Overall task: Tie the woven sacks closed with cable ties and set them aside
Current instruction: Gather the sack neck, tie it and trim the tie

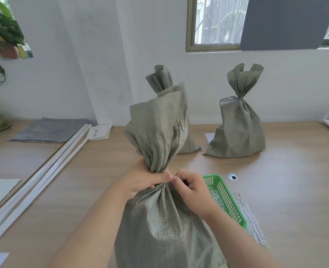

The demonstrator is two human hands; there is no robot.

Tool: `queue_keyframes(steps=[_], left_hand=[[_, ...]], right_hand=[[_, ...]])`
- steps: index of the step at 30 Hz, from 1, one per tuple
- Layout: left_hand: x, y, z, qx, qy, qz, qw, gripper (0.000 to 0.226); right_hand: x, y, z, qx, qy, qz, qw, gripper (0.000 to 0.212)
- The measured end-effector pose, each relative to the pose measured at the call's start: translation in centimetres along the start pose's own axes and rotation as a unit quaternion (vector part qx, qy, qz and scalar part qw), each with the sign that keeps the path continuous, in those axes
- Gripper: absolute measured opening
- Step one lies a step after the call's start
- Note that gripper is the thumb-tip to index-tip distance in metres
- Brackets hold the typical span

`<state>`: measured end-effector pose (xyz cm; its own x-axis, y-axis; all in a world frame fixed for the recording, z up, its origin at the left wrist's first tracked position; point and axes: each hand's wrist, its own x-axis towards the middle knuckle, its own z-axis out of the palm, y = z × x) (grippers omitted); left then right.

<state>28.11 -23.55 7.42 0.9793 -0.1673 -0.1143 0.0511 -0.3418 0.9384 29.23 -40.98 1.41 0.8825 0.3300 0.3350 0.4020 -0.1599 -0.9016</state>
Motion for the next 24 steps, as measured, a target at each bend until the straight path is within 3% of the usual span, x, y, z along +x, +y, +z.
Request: queue_keyframes(steps=[3,6,9,11,15,24], left_hand=[[0.1,0.0,-0.4,0.023,-0.038,0.015,0.999,0.033],[0.2,-0.4,-0.5,-0.006,-0.048,0.041,0.998,0.019],[0.2,-1.0,-0.6,-0.045,-0.041,0.038,0.997,0.013],[0.3,-1.3,-0.8,-0.059,-0.031,0.031,0.997,0.014],[0.7,-1.5,-0.7,-0.092,-0.003,0.001,0.996,0.013],[1.4,-1.1,-0.9,-0.095,0.008,-0.007,0.995,0.016]], right_hand=[[0.0,0.0,-0.3,0.038,-0.018,0.034,0.999,0.039],[0.1,-0.3,-0.6,0.106,-0.033,0.059,0.992,0.032],[0.3,-0.7,-0.7,0.198,-0.040,0.099,0.974,0.007],[0.4,-0.6,-0.7,0.230,-0.044,0.112,0.966,0.017],[0.0,-0.6,-0.5,0.247,-0.043,0.100,0.963,0.024],[0.2,-0.3,0.0,0.201,-0.009,0.086,0.976,0.008]])
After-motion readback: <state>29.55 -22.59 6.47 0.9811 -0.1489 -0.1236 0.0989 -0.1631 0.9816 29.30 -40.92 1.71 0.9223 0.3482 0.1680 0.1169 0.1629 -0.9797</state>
